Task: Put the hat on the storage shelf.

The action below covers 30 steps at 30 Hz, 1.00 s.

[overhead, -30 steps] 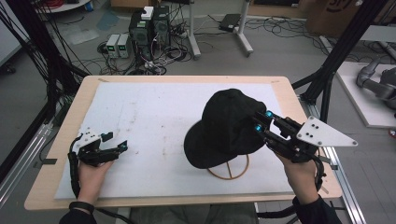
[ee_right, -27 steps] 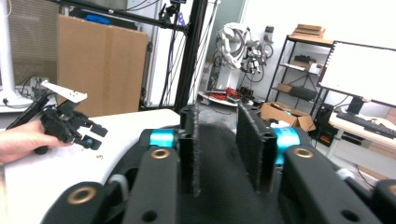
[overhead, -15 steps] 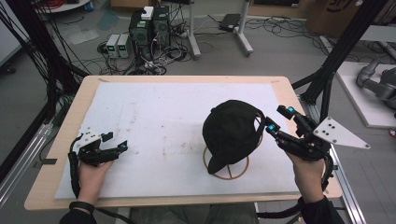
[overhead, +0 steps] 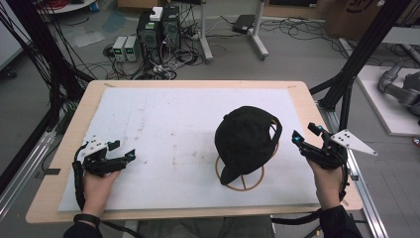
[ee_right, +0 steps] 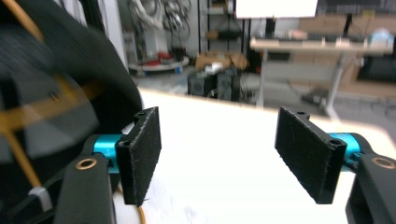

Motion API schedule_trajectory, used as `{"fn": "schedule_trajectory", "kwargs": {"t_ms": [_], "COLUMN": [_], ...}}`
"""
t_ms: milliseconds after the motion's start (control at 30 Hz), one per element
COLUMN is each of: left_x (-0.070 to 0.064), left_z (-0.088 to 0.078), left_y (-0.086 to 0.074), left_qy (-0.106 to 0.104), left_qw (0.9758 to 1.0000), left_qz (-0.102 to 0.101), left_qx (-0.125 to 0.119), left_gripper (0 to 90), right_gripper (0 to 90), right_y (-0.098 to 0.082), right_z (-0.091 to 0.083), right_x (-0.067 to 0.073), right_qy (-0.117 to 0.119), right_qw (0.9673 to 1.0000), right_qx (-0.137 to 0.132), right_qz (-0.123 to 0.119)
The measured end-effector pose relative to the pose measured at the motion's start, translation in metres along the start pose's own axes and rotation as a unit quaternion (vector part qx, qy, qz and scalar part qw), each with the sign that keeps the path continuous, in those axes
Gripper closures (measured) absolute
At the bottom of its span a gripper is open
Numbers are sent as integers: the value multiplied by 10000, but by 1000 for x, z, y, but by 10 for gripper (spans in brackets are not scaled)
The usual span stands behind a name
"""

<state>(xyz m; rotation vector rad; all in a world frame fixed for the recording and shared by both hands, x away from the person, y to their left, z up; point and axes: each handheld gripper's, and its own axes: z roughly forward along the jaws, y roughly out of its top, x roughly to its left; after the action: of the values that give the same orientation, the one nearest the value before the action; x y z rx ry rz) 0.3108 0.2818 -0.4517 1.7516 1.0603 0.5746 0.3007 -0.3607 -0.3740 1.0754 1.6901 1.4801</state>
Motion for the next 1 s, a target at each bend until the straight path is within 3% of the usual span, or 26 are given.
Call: {"fn": "schedule_trajectory", "kwargs": {"t_ms": [300,467,600,667,1000], "left_x": [-5,-5,-5,-6,-6], "left_z": [2,2,2,2,3], "left_y": [0,0,0,0,1], "left_qy": [3,6,12,13,16], "left_qw": [9997,9996,9996,9996,9995], "left_qz": [252,257,267,266,299], "left_qx": [58,64,84,99,126], "left_gripper": [253,252,251,251,251], "right_gripper": [313,312,312,312,305], "right_y": [-46,-59,-64,-70,-70], "right_z": [26,37,38,41,43], "right_x": [-8,-7,-5,-6,-7], "right_qy": [-121,-79,-63,-29,26], "right_qw": [9975,9927,9932,9911,9902], "right_qx": [689,1204,1162,1331,1395], "right_qz": [76,8,-48,-29,13]}}
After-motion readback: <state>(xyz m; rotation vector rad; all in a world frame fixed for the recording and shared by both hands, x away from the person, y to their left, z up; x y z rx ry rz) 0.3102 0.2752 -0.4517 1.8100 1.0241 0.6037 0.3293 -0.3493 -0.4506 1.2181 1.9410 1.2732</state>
